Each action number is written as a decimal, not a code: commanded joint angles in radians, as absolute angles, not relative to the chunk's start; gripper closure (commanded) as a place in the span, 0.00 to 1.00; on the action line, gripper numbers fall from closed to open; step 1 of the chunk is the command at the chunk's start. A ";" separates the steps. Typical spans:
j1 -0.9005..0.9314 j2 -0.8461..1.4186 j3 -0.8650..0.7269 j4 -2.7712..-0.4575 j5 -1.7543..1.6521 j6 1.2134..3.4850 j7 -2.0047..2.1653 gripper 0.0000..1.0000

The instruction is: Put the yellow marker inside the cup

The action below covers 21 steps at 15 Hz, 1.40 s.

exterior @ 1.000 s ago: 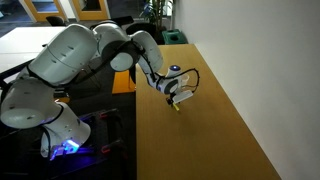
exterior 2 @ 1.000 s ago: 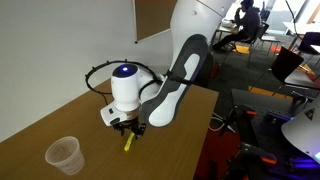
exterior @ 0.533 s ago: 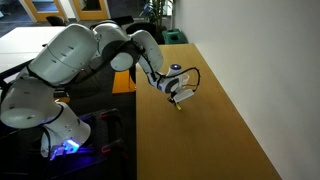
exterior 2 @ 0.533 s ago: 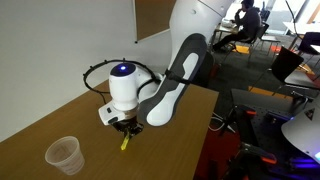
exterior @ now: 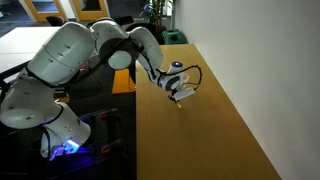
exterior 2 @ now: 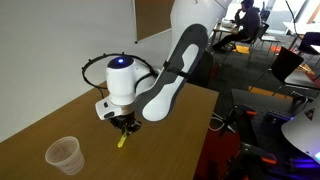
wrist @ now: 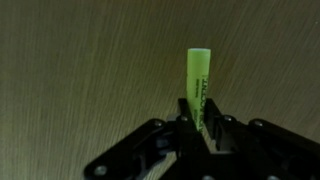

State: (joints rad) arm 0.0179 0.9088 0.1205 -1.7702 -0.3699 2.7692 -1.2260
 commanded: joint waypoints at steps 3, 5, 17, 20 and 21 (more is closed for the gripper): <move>-0.056 0.742 0.176 -1.861 -0.281 2.636 -1.244 0.95; -0.114 0.728 0.232 -1.856 -0.231 2.622 -1.318 0.95; -0.303 0.758 0.419 -1.787 0.089 2.542 -1.790 0.95; -0.310 0.765 0.434 -1.771 0.146 2.529 -1.887 0.95; -0.317 0.768 0.446 -1.765 0.170 2.525 -1.927 0.95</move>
State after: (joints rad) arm -0.2905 0.7597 0.4109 -1.7970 0.1079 2.5670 -1.8238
